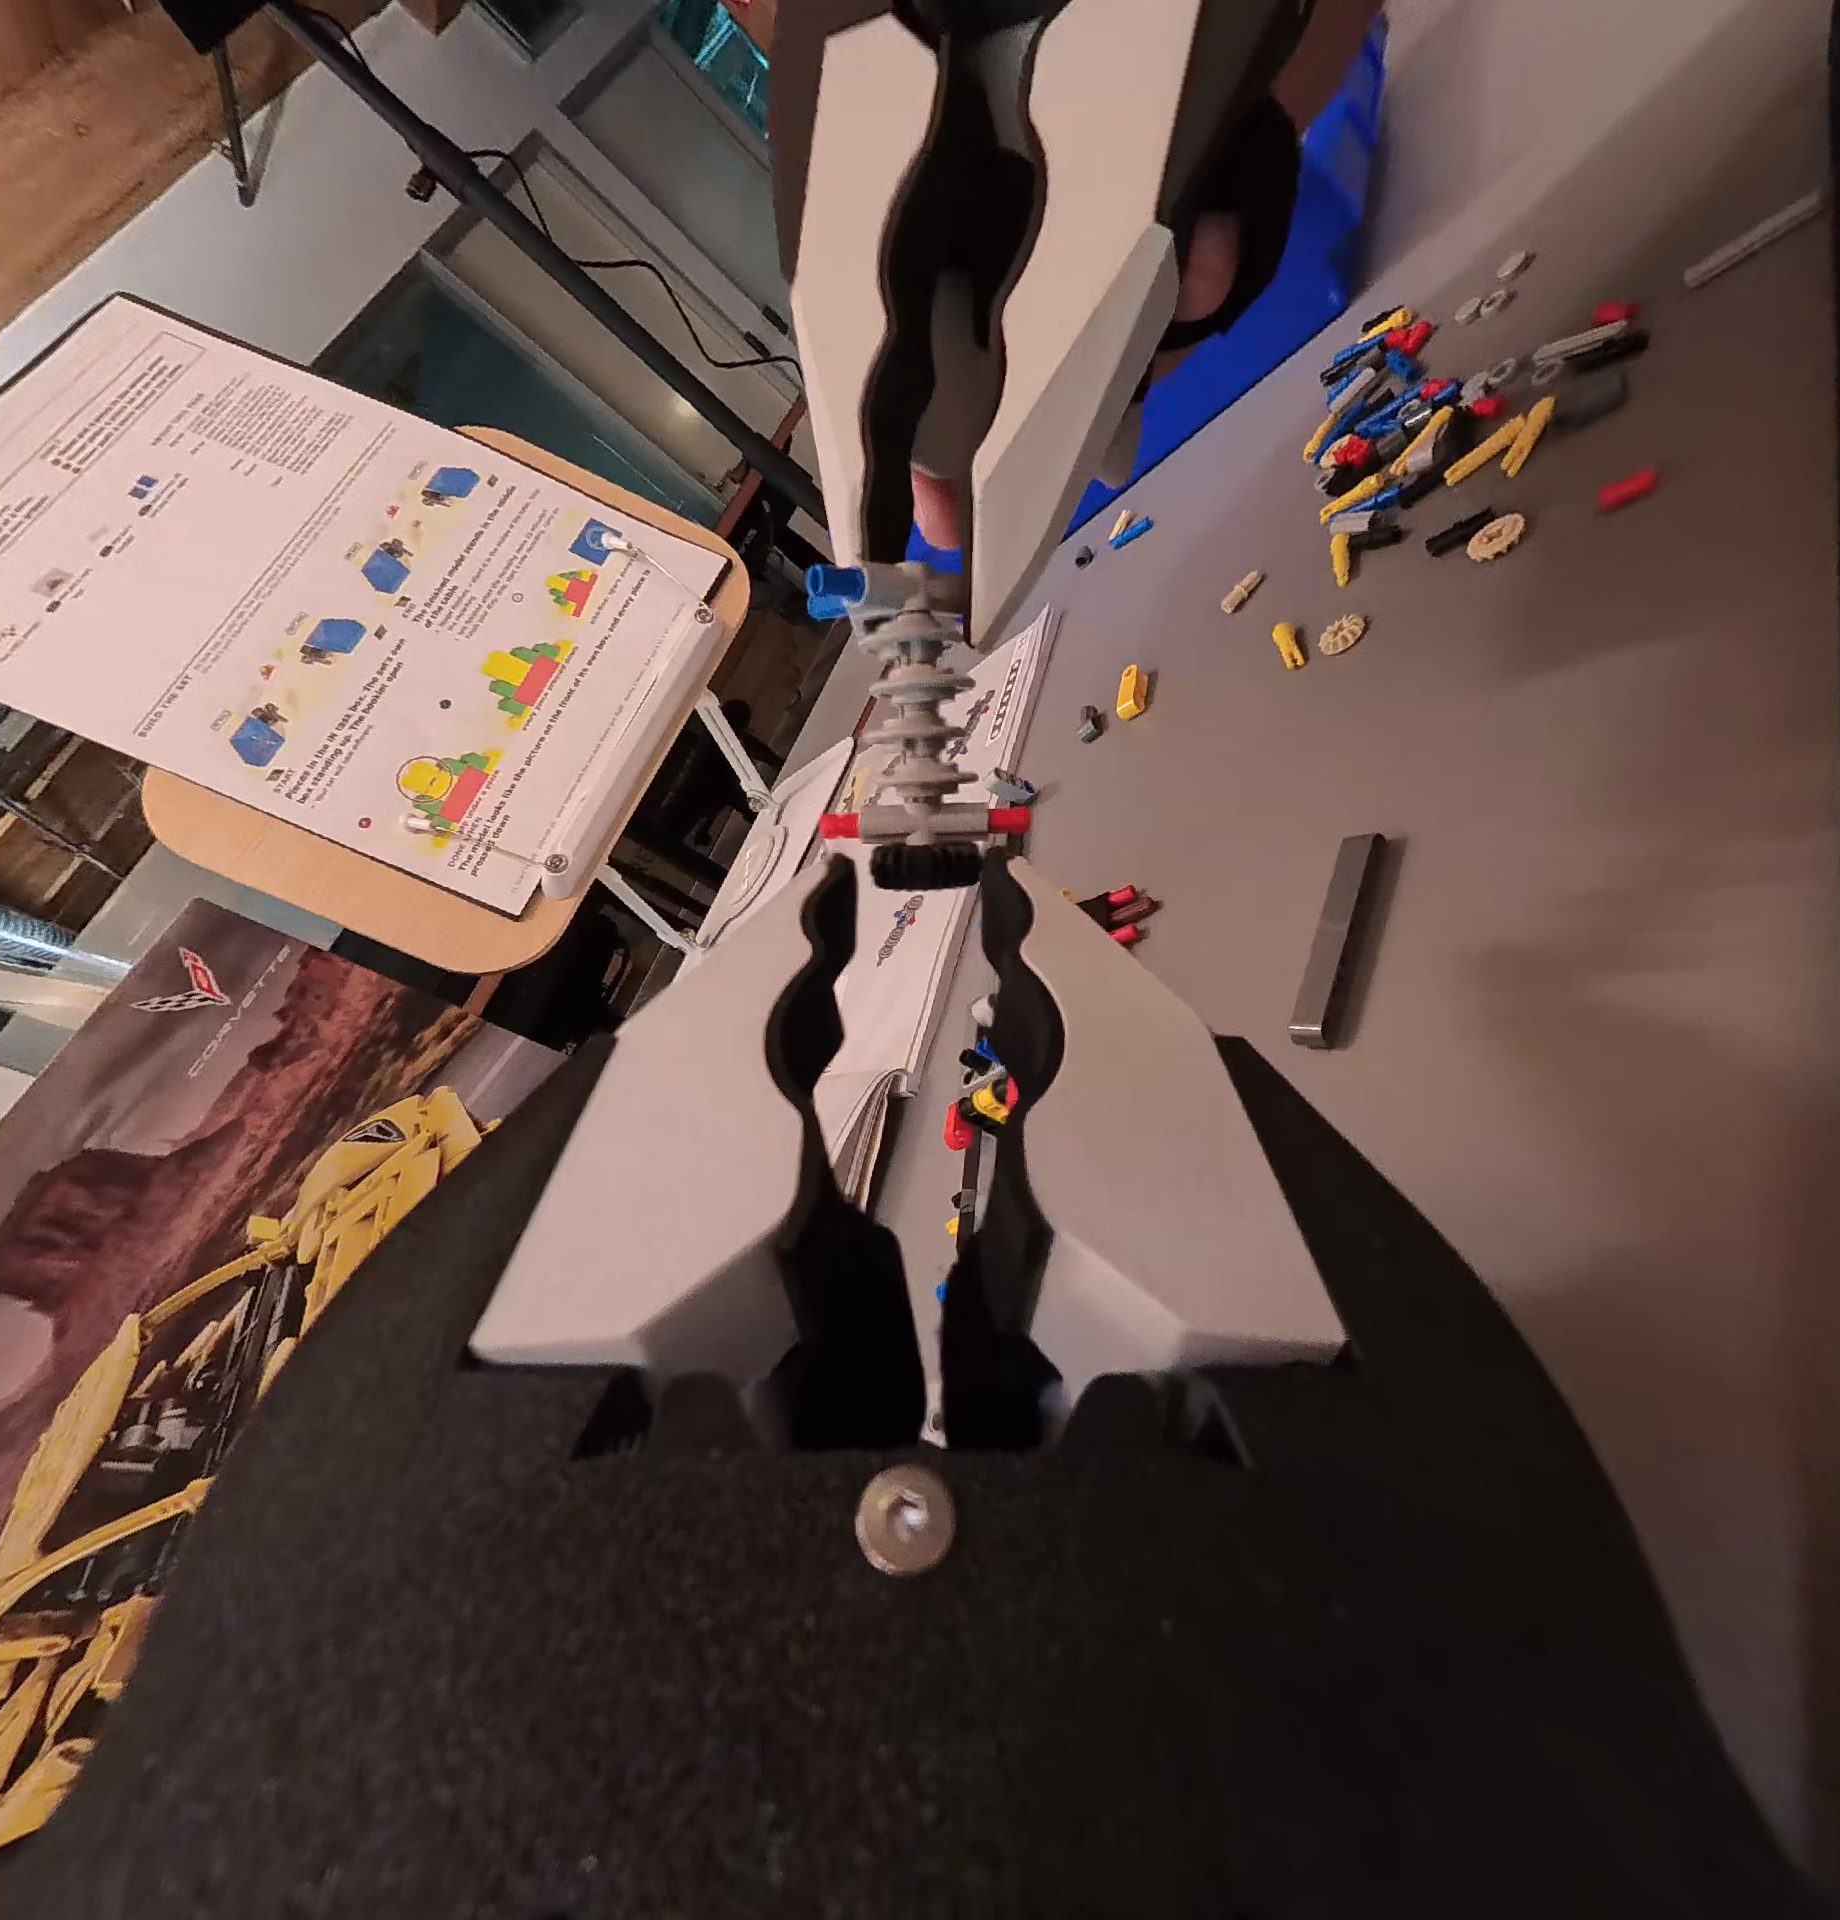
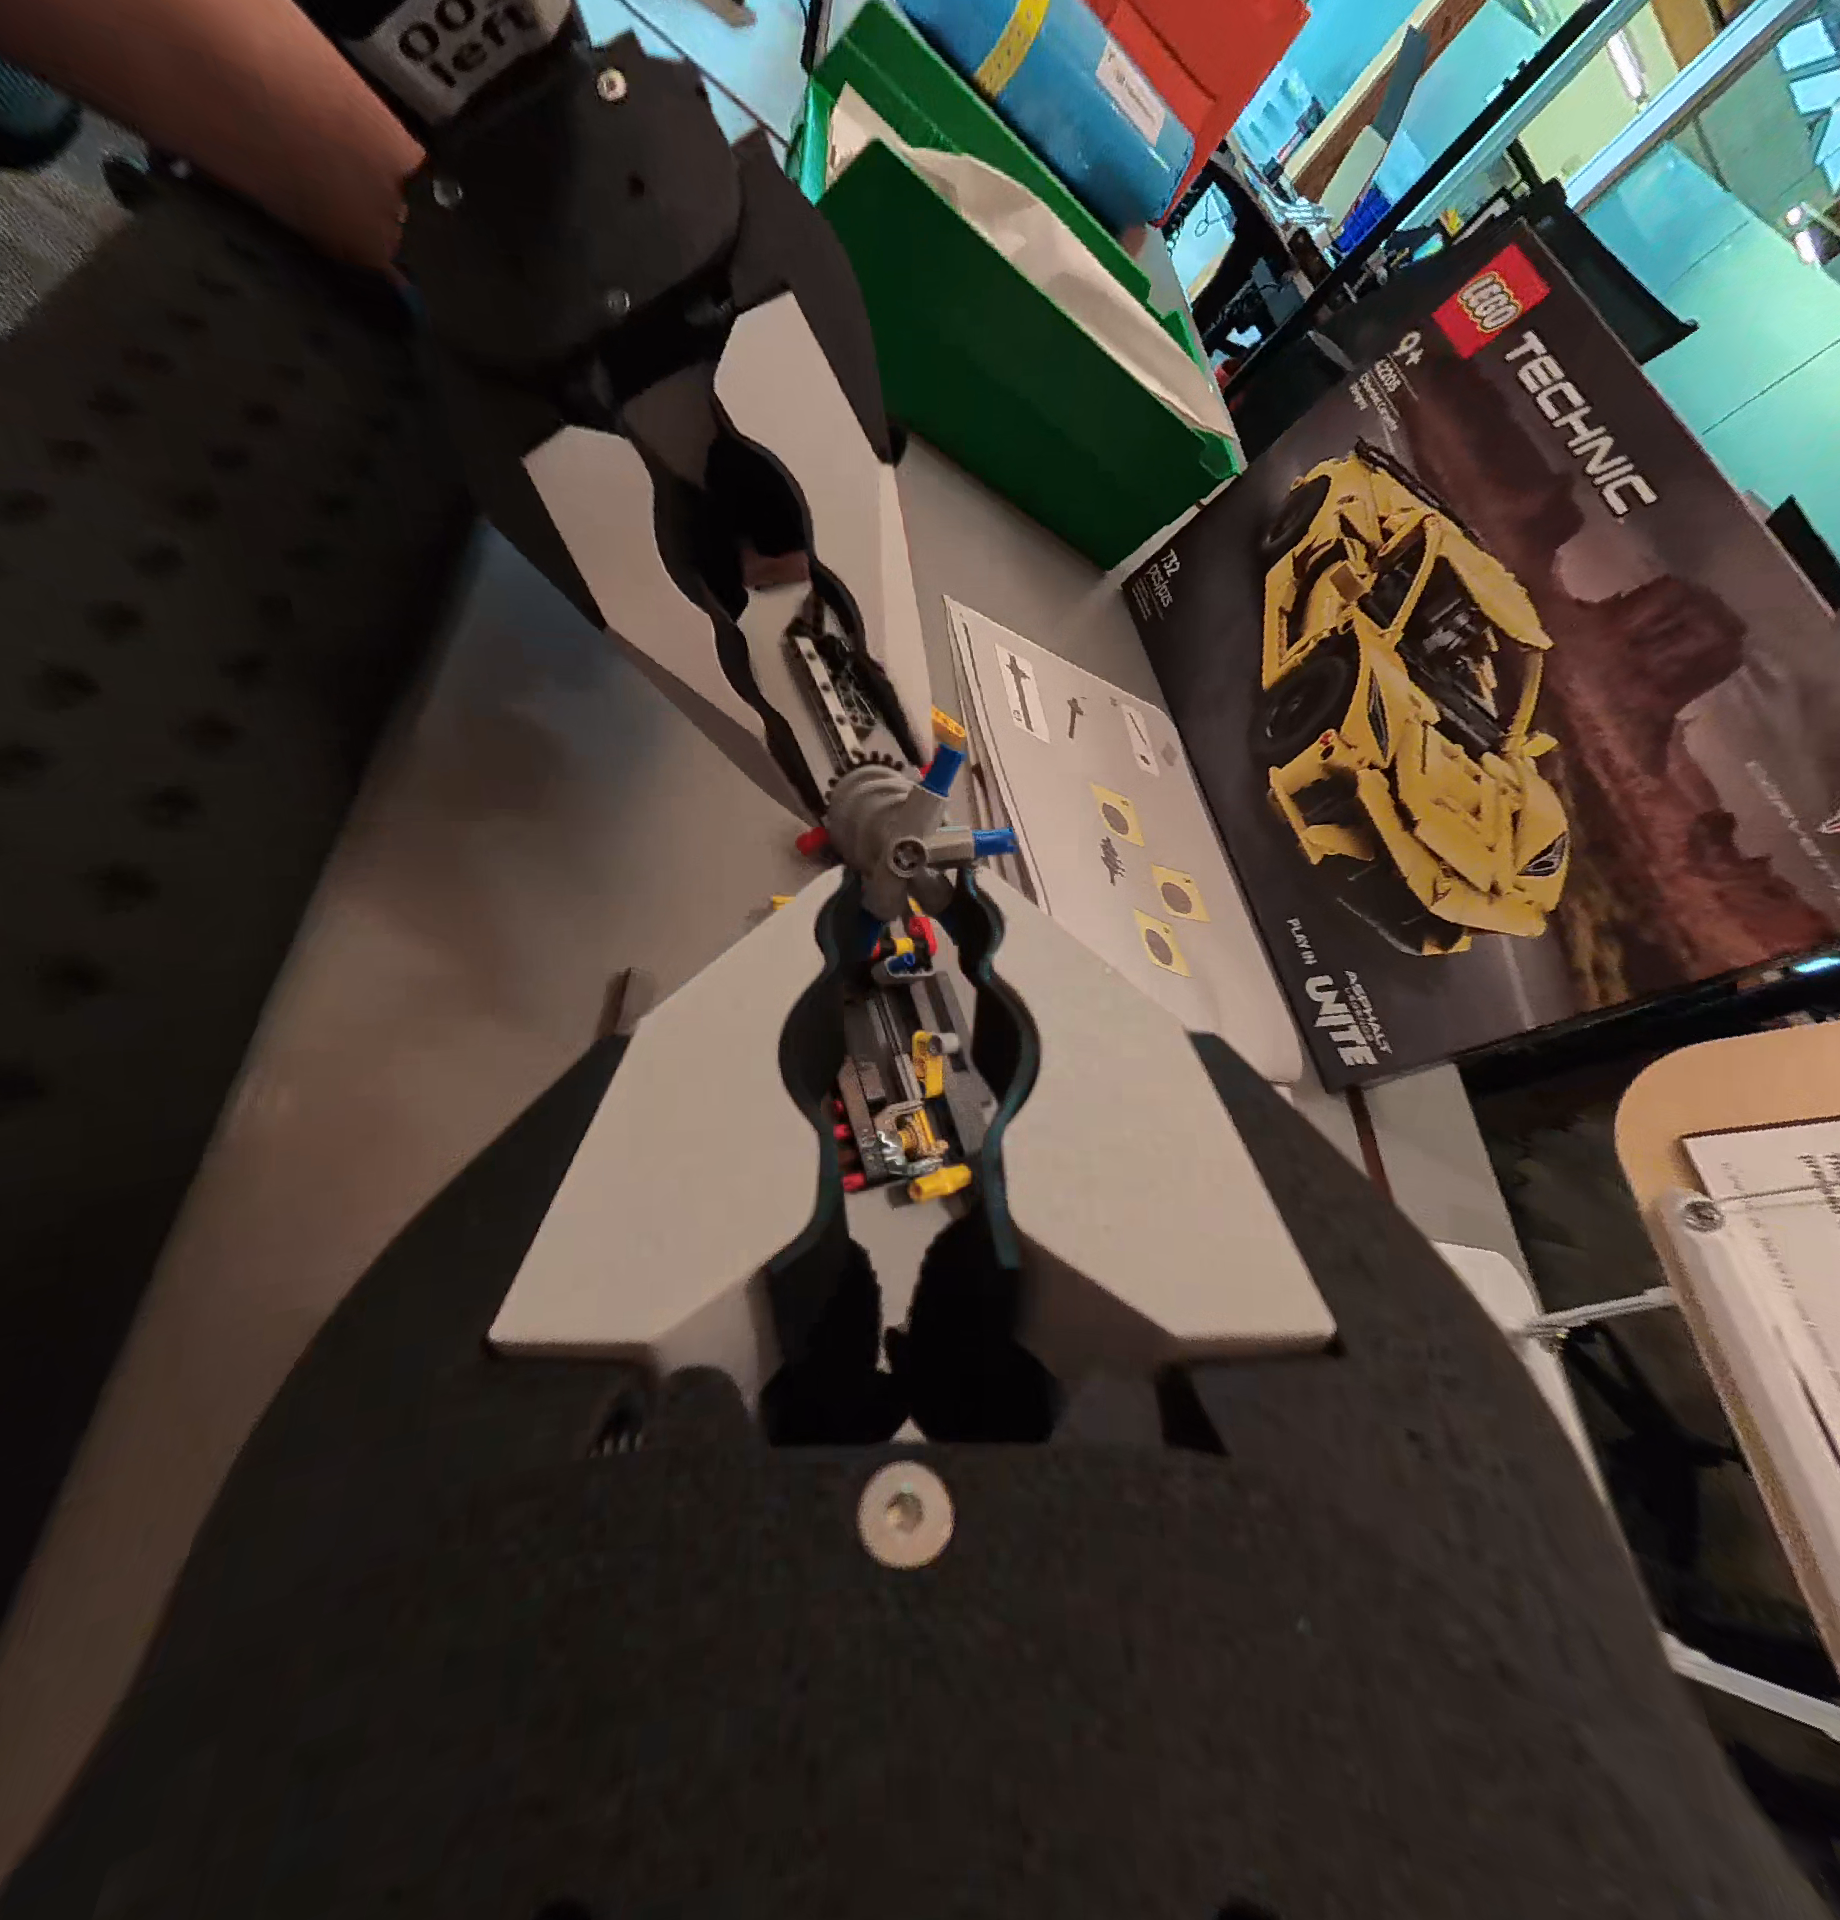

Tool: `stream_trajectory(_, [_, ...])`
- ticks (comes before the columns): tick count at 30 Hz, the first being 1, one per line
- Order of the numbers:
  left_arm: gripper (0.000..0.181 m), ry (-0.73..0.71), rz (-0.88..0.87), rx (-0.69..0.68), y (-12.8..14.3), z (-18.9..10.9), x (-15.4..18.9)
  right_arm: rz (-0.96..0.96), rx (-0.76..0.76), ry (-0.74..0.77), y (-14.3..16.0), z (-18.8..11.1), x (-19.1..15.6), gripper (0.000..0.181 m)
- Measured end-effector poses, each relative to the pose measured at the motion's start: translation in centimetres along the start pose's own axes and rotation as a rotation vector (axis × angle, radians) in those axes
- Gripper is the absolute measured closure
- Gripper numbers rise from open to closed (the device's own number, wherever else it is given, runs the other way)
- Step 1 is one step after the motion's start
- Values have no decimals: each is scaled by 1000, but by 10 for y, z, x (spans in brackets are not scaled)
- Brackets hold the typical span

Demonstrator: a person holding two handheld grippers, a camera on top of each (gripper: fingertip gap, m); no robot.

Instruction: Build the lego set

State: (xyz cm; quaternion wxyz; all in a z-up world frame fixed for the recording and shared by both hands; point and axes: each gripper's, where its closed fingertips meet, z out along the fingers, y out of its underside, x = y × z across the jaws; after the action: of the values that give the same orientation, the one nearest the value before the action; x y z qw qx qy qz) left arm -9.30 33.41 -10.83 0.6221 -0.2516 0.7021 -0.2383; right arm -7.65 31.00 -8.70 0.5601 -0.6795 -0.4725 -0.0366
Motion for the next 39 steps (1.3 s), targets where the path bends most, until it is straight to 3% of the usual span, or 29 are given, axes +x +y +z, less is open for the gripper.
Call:
stream_trajectory(7, [151,16,-27,-23,6,1,1,-66,-80,23,9,0,-3,165])
stream_trajectory(12, [156,62,-24,-60,16,2,10,-89,-99,21,16,6,-11,165])
stream_trajectory(23, [156,190,0,-179,41,8,37,66,-163,-56,50,27,-34,165])
stream_trajectory(27, [175,252,-77,-180,43,4,40,93,-238,-48,64,30,-31,165])
stream_trajectory(35, [177,357,-144,-280,57,10,61,198,-305,-66,68,31,-39,164])
stream_trajectory(39, [180,385,-121,-262,49,13,71,378,-337,-54,67,31,-43,164])
